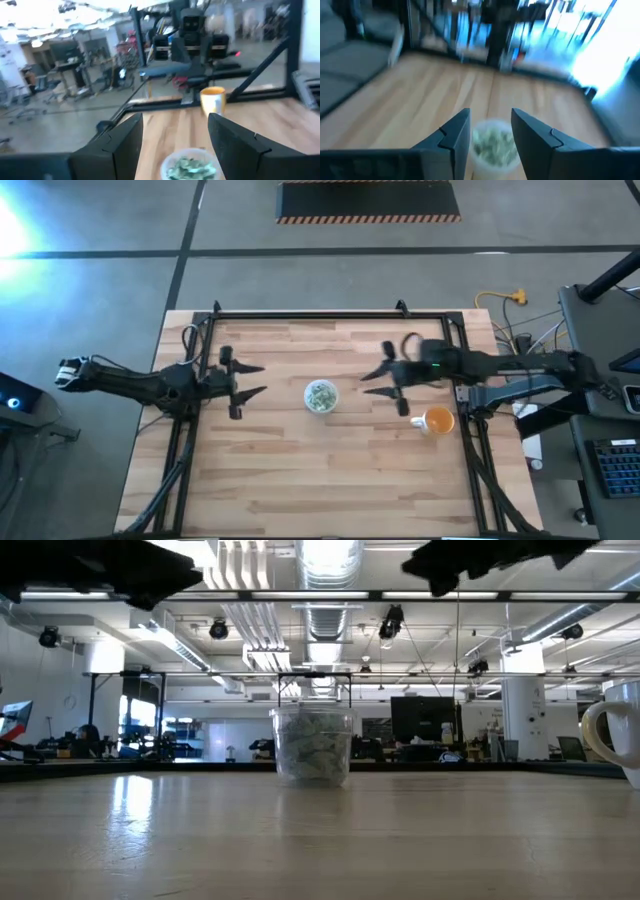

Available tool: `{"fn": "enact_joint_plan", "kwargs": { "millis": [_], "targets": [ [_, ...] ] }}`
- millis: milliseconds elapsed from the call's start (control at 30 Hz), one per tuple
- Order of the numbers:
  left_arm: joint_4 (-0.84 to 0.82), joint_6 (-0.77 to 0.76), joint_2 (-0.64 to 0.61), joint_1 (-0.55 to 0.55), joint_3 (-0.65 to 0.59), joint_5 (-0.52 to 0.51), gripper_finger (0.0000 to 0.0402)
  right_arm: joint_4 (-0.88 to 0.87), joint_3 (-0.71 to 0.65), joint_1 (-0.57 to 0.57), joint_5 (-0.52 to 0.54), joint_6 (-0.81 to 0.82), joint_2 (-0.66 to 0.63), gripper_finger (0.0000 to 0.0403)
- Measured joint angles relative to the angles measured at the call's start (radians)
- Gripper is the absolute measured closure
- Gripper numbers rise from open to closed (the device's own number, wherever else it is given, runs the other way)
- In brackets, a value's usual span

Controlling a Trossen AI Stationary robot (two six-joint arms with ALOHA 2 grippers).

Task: Pick and place Stevia / Truvia into bins
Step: Return to Home Position

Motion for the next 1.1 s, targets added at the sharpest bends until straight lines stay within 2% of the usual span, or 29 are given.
{"fn": "enact_joint_plan", "kwargs": {
  "millis": [133, 433, 567, 800, 1100],
  "targets": [
    [0.076, -0.022, -0.081, -0.001, -0.12, 0.036, 0.0194, 0.16, -0.178, 0.006, 0.001, 0.017, -0.209, 0.027],
    [0.119, -0.022, -0.24, -0.001, -0.271, 0.037, 0.0194, 0.177, -0.439, 0.008, 0.0, 0.101, -0.58, 0.0273],
    [0.112, -0.021, -0.296, -0.001, -0.295, 0.037, 0.0194, 0.179, -0.535, 0.01, 0.005, 0.102, -0.689, 0.0276],
    [0.001, -0.012, -0.372, -0.001, -0.295, 0.038, 0.0194, 0.197, -0.661, 0.01, 0.011, 0.123, -0.839, 0.0271],
    [-0.088, -0.003, -0.452, -0.001, -0.296, 0.038, 0.0194, 0.127, -0.728, 0.01, 0.011, 0.14, -0.978, 0.0278]
  ]
}}
